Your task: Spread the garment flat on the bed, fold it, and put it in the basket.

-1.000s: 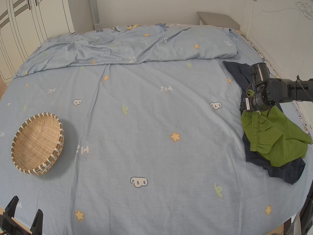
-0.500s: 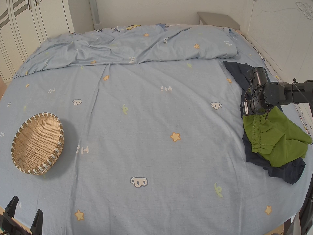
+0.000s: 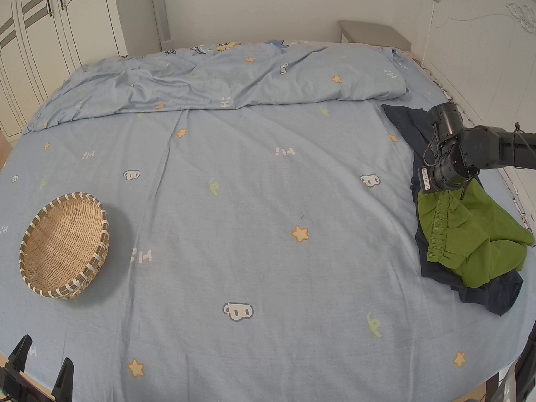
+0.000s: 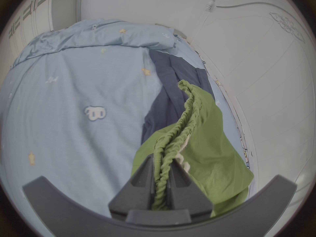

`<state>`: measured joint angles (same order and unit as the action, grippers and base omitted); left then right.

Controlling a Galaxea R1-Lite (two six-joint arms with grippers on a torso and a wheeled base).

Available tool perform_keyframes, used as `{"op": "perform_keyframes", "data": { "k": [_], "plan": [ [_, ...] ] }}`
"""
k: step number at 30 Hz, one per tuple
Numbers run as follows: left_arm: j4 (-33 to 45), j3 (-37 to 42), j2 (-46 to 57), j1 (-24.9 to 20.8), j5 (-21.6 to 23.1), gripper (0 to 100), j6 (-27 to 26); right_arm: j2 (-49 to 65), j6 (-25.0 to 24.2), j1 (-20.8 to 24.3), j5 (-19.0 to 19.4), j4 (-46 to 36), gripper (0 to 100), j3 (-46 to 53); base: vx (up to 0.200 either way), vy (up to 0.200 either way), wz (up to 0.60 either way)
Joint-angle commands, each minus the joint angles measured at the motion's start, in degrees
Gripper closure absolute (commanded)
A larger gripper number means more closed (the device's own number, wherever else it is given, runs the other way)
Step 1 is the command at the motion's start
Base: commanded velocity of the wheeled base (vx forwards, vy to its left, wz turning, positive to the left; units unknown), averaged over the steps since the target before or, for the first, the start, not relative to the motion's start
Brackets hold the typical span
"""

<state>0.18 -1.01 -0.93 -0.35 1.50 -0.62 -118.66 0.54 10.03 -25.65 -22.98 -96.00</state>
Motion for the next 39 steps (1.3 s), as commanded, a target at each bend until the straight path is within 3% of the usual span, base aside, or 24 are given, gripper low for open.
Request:
{"op": "perform_keyframes", "data": {
  "k": [1, 4, 7, 9, 11, 13, 14, 20, 26, 27, 28, 30, 32, 39],
  "plan": [
    [-0.01, 0.92, 0.57, 0.0, -0.01, 0, -0.08, 5.02, -1.85, 2.89, 1.48, -3.74, 100, -1.91, 0.0, 0.0, 0.0],
    [-0.01, 0.92, 0.57, 0.0, -0.01, 0, 0.01, 5.99, -4.32, 4.64, 3.32, -6.29, 100, -3.14, 0.0, 0.0, 0.0],
    [-0.01, 0.92, 0.57, 0.0, -0.01, 0, 0.01, 7.75, -11.08, 8.16, 8.42, -12.97, 100, -7.01, 0.0, 0.0, 0.0],
    [-0.01, 0.92, 0.57, 0.0, -0.01, 0, 0.01, 8.1, -12.05, 8.69, 9.65, -14.29, 100, -7.8, 0.0, 0.0, 0.0],
    [-0.01, 0.92, 0.57, 0.0, -0.01, 0, 0.01, 9.94, -15.13, 9.92, 14.57, -19.12, 100, -11.31, 0.0, 0.0, 0.0],
    [-0.01, 0.92, 0.57, 0.0, -0.01, 0, 0.01, 10.03, -15.3, 10.01, 14.84, -19.3, 100, -11.49, 0.0, 0.0, 0.0],
    [-0.01, 0.92, 0.57, 0.0, -0.01, 0, 0.01, 10.91, -18.38, 12.12, 17.21, -21.67, 100, -13.51, 0.0, 0.0, 0.0],
    [-0.01, 0.92, 0.57, 0.0, -0.01, 0, 0.01, 10.56, -25.06, 18.88, 17.56, -21.58, 100, -15.71, 0.0, 0.0, 0.0],
    [-0.01, 0.92, 0.57, 0.0, -0.01, 0, 0.01, 8.36, -30.68, 32.51, 17.39, -20.18, 100, -18.59, 0.0, 0.0, 0.0],
    [-0.01, 0.92, 0.57, 0.0, -0.01, 0, 0.01, 8.36, -30.68, 32.51, 17.39, -20.18, 100, -18.59, 0.0, 0.0, 0.0],
    [-0.01, 0.92, 0.57, 0.0, -0.01, 0, -0.08, 5.99, -31.21, 36.64, 16.86, -19.91, 100, -18.59, 0.0, 0.0, 0.0],
    [-0.01, 0.92, 0.57, 0.0, -0.01, 0, -0.08, 5.2, -31.3, 37.96, 16.77, -19.91, 100, -18.59, 0.0, 0.0, 0.0],
    [-0.01, 0.92, 0.57, 0.0, -0.01, 0, -0.08, 1.86, -31.56, 42.79, 16.77, -20.0, 100, -18.59, 0.0, 0.0, 0.0],
    [-0.01, 0.92, 0.57, 0.0, -0.01, 0, -0.08, -5.17, -32.0, 45.69, 16.16, -20.18, 100, -18.59, 0.0, 0.0, 0.0]
  ]
}}
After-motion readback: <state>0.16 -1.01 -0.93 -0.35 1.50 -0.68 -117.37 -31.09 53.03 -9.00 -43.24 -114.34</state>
